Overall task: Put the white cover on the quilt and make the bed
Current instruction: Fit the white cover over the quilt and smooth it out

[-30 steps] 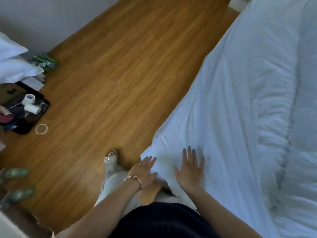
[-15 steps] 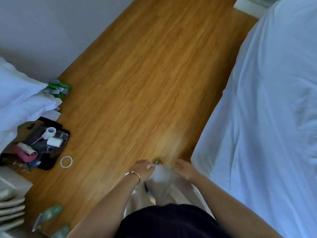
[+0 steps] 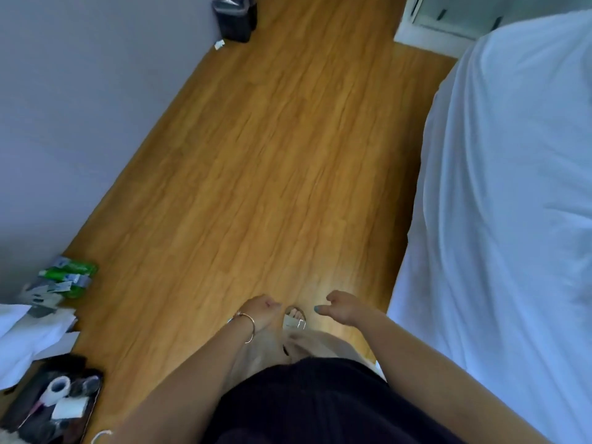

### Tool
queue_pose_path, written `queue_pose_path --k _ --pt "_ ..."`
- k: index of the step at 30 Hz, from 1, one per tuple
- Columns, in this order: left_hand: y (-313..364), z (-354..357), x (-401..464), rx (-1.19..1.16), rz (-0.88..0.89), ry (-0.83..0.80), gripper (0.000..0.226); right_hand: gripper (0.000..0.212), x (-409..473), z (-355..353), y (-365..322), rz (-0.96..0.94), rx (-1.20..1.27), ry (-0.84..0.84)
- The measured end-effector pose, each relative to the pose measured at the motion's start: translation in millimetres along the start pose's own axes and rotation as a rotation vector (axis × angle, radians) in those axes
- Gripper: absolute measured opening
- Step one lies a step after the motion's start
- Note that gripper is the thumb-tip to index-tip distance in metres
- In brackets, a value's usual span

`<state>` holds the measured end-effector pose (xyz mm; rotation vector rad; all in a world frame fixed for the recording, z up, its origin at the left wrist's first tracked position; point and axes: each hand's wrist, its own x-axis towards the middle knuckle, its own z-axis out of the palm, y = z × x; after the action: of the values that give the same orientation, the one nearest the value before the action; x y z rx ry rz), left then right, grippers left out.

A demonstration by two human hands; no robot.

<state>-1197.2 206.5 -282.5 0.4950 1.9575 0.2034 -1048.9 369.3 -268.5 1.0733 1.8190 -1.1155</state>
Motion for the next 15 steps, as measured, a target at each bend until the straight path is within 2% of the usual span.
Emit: queue_pose_path --k 2,6,9,12,15 --pt "41 -38 31 0.041 0.025 0.019 0.033 0.073 19 -46 -20 -0.001 0.034 0.033" --pt "132 -100 90 0.197 0.154 -0.058 0.048 0.07 62 -125 -53 0.015 0.076 0.048" --pt "193 -155 146 0.304 0.218 -0.121 0.04 0.068 105 -188 -73 0.042 0.072 0.069" --pt "252 -228 214 0.39 0.298 -0.071 0.021 0.067 145 -264 -90 0.085 0.108 0.104" --pt "326 -300 268 0.42 0.333 -0.055 0.024 0.063 166 -347 -107 0.14 0.233 0.215"
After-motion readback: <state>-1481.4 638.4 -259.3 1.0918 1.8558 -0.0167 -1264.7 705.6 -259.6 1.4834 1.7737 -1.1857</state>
